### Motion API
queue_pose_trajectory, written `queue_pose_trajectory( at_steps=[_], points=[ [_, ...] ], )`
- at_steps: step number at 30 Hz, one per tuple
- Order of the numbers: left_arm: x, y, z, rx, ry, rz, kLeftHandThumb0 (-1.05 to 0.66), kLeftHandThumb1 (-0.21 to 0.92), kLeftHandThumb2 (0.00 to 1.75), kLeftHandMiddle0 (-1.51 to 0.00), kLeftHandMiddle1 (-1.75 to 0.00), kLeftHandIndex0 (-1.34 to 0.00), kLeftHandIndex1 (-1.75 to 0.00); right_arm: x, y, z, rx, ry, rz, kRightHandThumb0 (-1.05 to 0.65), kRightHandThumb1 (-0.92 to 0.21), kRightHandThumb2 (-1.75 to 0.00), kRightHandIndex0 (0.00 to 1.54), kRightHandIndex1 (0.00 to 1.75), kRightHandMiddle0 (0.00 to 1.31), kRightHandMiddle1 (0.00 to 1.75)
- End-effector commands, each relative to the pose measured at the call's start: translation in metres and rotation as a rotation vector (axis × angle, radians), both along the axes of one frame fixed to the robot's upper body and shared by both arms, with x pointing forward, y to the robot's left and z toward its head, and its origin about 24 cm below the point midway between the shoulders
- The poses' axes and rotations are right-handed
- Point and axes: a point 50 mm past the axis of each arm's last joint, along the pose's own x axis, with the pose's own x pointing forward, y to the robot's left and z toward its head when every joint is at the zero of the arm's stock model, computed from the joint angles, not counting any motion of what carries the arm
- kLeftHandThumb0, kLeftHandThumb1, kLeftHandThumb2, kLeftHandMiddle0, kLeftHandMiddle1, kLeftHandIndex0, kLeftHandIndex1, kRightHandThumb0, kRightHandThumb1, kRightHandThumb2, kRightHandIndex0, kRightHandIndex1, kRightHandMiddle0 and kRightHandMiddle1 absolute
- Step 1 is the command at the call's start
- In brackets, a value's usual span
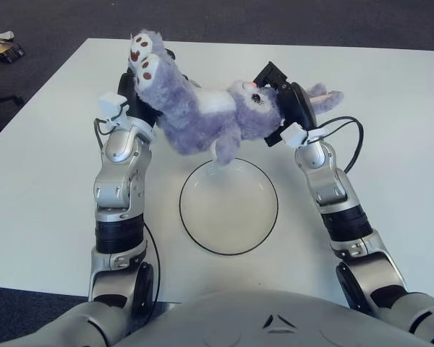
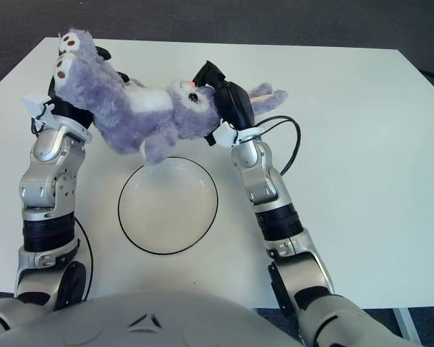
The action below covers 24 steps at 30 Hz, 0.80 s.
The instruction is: Put the doll into the plate.
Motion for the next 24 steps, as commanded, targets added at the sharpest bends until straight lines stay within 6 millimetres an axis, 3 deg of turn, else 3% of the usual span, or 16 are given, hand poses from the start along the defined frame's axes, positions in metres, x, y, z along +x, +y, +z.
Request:
queue_pose_trajectory(
  at_steps=[1, 10, 24],
  points=[
    [-0.008, -0.001, 0.000, -0.012, 0.017, 0.010, -0.10, 0.77, 0.70, -0.37, -1.51, -0.21, -1.75, -0.009, -0.003, 0.000, -0.009, -0.003, -0.001, 0.00, -0.02, -1.64, 0.86, 1.68, 0.60, 1.75],
    [-0.025, -0.002, -0.007, -0.039, 0.033, 0.019, -0.01, 0.74, 0.73, -0.40, -1.52, -0.19, -1.75, -0.030, -0.010, -0.004, -0.022, 0.014, 0.027, 0.00, -0.02, -1.63, 0.87, 1.66, 0.61, 1.75],
    [-0.055, -0.003, -0.024, -0.052, 0.130, 0.011, -0.01, 0.60, 0.96, -0.49, -1.63, -0.18, -1.75, -0.046, -0.019, -0.013, -0.069, -0.052, 0.049, 0.00, -0.02, -1.61, 0.89, 1.60, 0.61, 1.75]
  ],
)
